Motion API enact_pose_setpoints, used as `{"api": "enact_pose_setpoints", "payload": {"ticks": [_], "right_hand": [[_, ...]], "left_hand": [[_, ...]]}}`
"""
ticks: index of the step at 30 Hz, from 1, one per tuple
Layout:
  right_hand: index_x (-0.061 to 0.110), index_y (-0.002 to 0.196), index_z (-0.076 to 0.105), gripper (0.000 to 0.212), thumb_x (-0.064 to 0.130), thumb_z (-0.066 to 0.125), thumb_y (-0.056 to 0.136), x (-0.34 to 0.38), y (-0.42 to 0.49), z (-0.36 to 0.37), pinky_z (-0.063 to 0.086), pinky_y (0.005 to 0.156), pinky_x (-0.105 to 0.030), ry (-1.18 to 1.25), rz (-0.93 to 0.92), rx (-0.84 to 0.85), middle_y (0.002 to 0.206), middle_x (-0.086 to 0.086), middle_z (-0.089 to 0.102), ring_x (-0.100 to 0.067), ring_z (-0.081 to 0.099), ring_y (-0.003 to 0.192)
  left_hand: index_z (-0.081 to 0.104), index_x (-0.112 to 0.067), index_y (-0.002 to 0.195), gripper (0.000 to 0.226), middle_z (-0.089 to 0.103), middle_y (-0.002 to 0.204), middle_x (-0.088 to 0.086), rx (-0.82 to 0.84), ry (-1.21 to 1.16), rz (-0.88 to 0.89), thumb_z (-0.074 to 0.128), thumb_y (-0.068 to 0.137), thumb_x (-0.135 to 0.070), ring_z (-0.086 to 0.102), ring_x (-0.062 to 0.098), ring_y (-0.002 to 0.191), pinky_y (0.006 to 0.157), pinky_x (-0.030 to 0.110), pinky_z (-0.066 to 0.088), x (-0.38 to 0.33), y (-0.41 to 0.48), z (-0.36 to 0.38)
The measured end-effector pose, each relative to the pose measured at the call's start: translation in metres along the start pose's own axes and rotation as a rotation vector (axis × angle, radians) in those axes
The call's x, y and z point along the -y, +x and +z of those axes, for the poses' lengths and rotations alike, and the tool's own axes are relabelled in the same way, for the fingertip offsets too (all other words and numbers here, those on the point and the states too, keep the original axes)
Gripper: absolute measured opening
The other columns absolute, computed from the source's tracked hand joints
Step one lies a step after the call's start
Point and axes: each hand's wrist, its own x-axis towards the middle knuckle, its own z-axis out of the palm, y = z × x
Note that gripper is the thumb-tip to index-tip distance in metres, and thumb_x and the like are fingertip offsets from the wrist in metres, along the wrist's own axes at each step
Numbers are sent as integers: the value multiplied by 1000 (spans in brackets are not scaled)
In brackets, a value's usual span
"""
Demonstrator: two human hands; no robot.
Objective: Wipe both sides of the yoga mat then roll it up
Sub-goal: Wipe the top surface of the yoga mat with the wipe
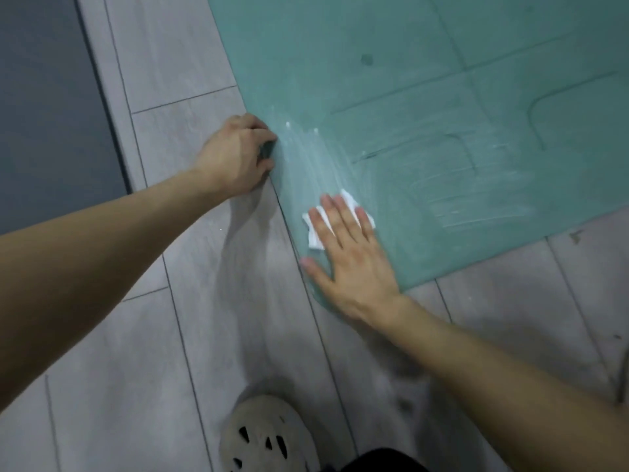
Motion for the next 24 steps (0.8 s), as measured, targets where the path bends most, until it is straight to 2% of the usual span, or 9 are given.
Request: {"api": "enact_pose_setpoints", "payload": {"ticks": [2,4,8,11,13,16,18,21,24], "right_hand": [[21,169,10,78,60,38,108,-7,-73,-3,13,131,-50,21,-64,99,177,0,-3,-17,-7,163],[22,169,12,77,60,40,108,-17,-99,-8,16,130,-51,20,-65,132,177,2,-2,-17,-5,163],[20,169,16,78,64,35,107,11,-35,8,9,131,-50,24,72,43,177,-3,2,-19,-6,163],[16,167,26,77,61,38,105,47,19,23,10,130,-51,42,75,-10,176,-8,11,-23,1,163],[16,167,26,76,60,39,106,52,9,25,10,130,-51,49,8,8,176,-7,10,-23,0,163],[18,168,20,74,58,38,108,26,-52,16,12,131,-48,0,-155,66,177,-3,5,-19,-4,163],[21,169,13,74,58,35,109,-3,-73,7,12,131,-48,-19,-120,105,177,0,0,-16,-7,163],[20,169,11,78,62,33,107,-1,-65,7,7,132,-50,5,74,79,177,-3,-3,-19,-10,163],[18,169,11,81,65,32,106,33,-49,18,6,132,-51,23,13,86,177,-5,-3,-20,-11,163]], "left_hand": [[66,-10,138,49,58,142,15,22,5,-37,75,92,-26,52,41,129,111,46,46,-2,0,-4],[66,-12,139,52,57,143,13,49,0,-44,77,91,-29,51,39,131,110,45,45,-7,-4,-7],[67,-14,138,60,58,140,11,102,-23,6,85,84,-32,53,35,130,110,44,46,-13,-24,-4],[67,-13,138,62,58,141,12,97,-13,18,86,82,-29,56,35,128,109,43,49,-17,-36,0],[65,-11,139,60,56,142,13,103,29,40,83,84,-28,55,37,128,105,43,48,-19,-40,0],[66,-9,136,56,56,140,16,117,57,48,82,86,-25,54,41,126,104,47,49,-25,-38,-1],[67,-10,136,57,56,138,15,141,58,30,83,85,-28,54,41,126,105,49,50,-27,-36,-5],[66,-10,137,62,56,137,15,176,94,24,85,83,-36,54,41,125,105,49,49,-27,-32,-5],[64,-11,137,68,55,139,13,175,119,-13,84,83,-47,53,39,126,105,51,50,-31,-29,-2]]}}
